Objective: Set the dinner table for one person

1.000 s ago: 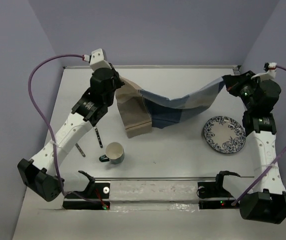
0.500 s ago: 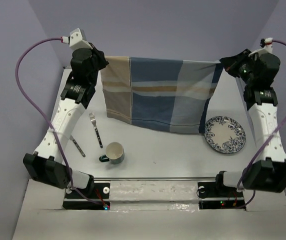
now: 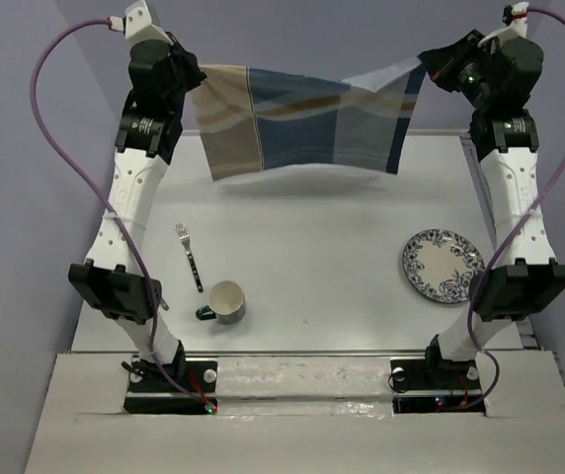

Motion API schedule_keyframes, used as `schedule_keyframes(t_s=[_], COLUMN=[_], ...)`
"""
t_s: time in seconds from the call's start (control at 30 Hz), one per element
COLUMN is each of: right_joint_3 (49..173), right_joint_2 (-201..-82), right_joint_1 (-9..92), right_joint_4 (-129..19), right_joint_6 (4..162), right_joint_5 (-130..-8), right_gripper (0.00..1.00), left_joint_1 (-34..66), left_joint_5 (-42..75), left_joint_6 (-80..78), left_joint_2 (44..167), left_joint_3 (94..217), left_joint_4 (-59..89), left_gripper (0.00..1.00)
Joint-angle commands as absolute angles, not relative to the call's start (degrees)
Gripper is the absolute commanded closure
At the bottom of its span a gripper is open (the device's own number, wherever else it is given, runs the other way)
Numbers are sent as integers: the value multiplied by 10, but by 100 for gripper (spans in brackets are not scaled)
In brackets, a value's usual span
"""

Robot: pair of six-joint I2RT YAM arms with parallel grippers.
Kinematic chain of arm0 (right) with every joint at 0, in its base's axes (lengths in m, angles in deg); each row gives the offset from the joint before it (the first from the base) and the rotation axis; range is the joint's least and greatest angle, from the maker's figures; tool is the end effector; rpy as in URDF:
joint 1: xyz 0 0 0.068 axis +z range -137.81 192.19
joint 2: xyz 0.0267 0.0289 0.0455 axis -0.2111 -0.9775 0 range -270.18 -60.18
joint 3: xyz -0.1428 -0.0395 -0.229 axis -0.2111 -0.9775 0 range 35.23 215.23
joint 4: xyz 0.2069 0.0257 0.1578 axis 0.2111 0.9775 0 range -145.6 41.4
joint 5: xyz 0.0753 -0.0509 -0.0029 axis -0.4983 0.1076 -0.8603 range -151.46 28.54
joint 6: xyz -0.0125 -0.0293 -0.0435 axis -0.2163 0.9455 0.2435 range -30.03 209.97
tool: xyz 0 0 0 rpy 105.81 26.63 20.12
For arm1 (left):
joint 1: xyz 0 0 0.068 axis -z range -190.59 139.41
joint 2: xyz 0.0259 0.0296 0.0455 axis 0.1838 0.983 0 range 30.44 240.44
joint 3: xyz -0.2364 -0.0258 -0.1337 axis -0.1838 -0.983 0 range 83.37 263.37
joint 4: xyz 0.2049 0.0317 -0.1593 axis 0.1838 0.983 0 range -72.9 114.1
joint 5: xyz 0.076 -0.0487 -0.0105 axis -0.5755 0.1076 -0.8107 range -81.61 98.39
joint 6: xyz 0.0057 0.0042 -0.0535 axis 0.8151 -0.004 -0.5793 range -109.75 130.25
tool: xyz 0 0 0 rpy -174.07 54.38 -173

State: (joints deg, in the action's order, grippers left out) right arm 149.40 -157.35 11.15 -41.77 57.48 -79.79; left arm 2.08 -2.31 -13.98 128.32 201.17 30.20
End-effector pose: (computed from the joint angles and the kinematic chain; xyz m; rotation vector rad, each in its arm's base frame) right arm 0.3775 0.0044 0.5104 0.1922 1.5452 0.6781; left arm 0.3667 -0.0757 0.5278 -0.2998 1.4349 -0.3902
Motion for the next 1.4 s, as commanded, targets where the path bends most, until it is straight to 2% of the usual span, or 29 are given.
schedule_keyframes(t_s=[0.0,0.07,0.13,0.17,0.37,0.47,0.67,0.87,1.37], right_joint_3=[1398,1252,1161,1079,840,772,723,654,579], right_joint_2=[-1489,-1448,-1432,-1428,-1413,-1438,-1448,-1402,-1299], right_joint_1=[130,130,130,130,130,130,130,130,130], right_joint_4=[-467,-529,-552,-586,-693,-715,-715,-712,-673], right_joint_6=[598,593,586,583,569,563,542,518,517], right_joint_5=[-790,-789,-784,-786,-783,-781,-795,-777,-747], right_gripper=[100,100,100,100,100,100,100,100,100], left_joint_1=[18,14,8,6,-11,-12,-13,-12,-13], left_joint_5=[-12,-16,-10,5,53,59,63,58,56], left_joint_6=[-132,-143,-158,-170,-245,-281,-306,-307,-307], left_joint_2=[1178,1142,1100,1086,1031,1036,1024,1008,928], left_joint_3=[1921,1775,1685,1590,1283,1202,1134,1069,1004], left_joint_4=[219,176,120,98,-26,-57,-73,-84,-73], left_gripper=[100,100,100,100,100,100,100,100,100])
